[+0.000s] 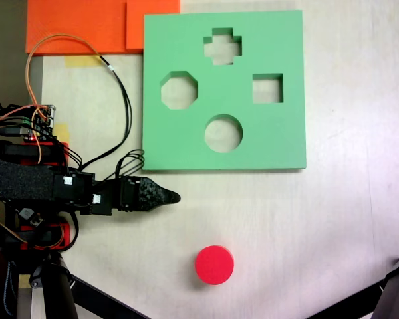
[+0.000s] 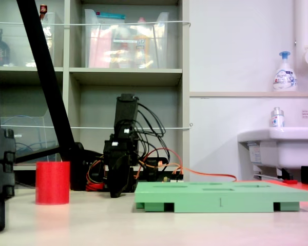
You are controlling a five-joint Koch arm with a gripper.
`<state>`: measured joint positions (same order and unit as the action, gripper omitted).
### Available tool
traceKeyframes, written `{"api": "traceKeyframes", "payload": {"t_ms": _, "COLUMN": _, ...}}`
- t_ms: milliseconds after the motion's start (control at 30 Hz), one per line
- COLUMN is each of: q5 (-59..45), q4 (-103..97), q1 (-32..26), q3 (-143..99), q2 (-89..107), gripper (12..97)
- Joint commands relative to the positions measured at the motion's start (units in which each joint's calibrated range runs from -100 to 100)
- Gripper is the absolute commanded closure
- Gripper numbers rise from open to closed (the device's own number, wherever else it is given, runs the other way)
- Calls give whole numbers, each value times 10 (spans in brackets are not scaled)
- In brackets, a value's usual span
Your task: Put the cylinder block into the corresponding hole
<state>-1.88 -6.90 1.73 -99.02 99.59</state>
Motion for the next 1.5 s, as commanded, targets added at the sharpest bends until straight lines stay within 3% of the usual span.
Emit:
{"api": "traceKeyframes", "payload": {"t_ms": 0, "q5": -1, "q4": 51, "q1": 1, "q3": -10, "q2": 4, "gripper": 601}}
{"api": "traceKeyframes", "payload": {"t_ms": 833, "q5": 12, "q4": 49, "q1": 0, "q3": -10, "q2": 4, "gripper": 597}}
{"api": "traceKeyframes", "payload": {"t_ms": 967, "q5": 12, "q4": 38, "q1": 1, "q3": -10, "q2": 4, "gripper": 559}}
{"api": "traceKeyframes", "payload": {"t_ms": 1100, "q5": 11, "q4": 42, "q1": -1, "q3": -10, "q2": 4, "gripper": 600}}
{"api": "traceKeyframes", "payload": {"t_ms": 1300, "q5": 13, "q4": 29, "q1": -2, "q3": -10, "q2": 4, "gripper": 581}}
{"api": "traceKeyframes", "payload": {"t_ms": 1367, "q5": 55, "q4": -69, "q1": -4, "q3": -10, "q2": 4, "gripper": 579}}
{"api": "traceKeyframes", "payload": {"t_ms": 1467, "q5": 223, "q4": -266, "q1": -14, "q3": -10, "q2": 4, "gripper": 593}}
